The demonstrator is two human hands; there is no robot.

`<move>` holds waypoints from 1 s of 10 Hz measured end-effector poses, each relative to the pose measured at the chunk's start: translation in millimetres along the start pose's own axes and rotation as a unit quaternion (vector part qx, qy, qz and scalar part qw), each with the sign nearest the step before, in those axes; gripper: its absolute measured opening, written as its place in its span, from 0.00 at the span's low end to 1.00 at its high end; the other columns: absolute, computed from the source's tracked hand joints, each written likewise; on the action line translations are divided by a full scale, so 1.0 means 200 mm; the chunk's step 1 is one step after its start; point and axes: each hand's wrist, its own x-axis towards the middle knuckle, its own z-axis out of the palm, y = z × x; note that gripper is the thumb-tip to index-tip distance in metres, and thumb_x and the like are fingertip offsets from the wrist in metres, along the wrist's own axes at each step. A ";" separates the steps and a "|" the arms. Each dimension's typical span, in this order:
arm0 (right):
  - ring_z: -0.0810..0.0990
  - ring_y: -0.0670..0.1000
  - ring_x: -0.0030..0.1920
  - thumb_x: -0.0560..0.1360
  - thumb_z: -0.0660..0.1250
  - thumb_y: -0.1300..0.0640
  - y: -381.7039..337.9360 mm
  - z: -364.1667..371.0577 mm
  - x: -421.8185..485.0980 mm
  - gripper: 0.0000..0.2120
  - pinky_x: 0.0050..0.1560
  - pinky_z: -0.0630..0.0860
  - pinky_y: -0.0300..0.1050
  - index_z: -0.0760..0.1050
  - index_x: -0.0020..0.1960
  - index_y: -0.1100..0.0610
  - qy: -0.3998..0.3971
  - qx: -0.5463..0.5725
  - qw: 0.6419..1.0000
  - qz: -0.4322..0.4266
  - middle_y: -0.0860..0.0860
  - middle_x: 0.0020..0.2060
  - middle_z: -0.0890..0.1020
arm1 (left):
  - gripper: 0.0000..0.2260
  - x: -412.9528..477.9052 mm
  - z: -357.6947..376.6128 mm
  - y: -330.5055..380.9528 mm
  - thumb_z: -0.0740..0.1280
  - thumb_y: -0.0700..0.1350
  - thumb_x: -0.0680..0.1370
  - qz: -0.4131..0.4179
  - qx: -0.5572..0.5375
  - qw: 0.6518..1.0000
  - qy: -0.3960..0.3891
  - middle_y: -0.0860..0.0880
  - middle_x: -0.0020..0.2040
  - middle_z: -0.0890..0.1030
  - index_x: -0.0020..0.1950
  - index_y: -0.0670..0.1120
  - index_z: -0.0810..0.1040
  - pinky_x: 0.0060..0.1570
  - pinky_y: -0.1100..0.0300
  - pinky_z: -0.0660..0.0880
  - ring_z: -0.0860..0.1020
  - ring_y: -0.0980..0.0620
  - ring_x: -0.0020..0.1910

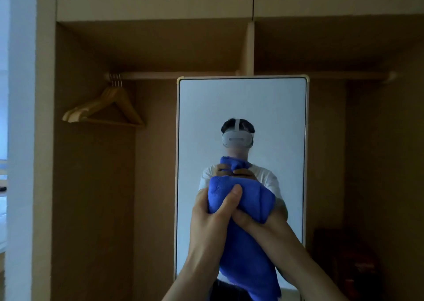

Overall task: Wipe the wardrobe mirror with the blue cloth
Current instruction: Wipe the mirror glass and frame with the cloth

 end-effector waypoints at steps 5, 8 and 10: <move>0.78 0.29 0.43 0.78 0.68 0.60 0.18 -0.25 0.23 0.13 0.49 0.72 0.28 0.71 0.60 0.49 -0.027 0.014 0.999 0.045 0.38 0.53 0.80 | 0.17 0.17 0.24 0.04 0.72 0.63 0.75 0.106 0.037 0.991 0.075 0.54 0.46 0.85 0.54 0.51 0.79 0.54 0.50 0.81 0.84 0.55 0.47; 0.83 0.37 0.48 0.74 0.72 0.60 -0.04 -0.18 0.36 0.13 0.53 0.75 0.39 0.78 0.54 0.45 -0.044 0.085 0.994 0.058 0.40 0.47 0.86 | 0.17 0.27 0.20 0.05 0.68 0.63 0.71 0.170 0.071 0.975 0.122 0.61 0.45 0.83 0.53 0.53 0.76 0.42 0.66 0.75 0.82 0.60 0.43; 0.81 0.51 0.61 0.68 0.73 0.46 -0.06 -0.04 0.45 0.31 0.67 0.74 0.52 0.73 0.69 0.54 0.017 0.102 0.993 0.050 0.51 0.60 0.83 | 0.18 0.37 0.15 0.14 0.56 0.61 0.79 0.190 0.063 0.977 0.068 0.65 0.37 0.81 0.54 0.49 0.76 0.39 0.71 0.73 0.79 0.65 0.38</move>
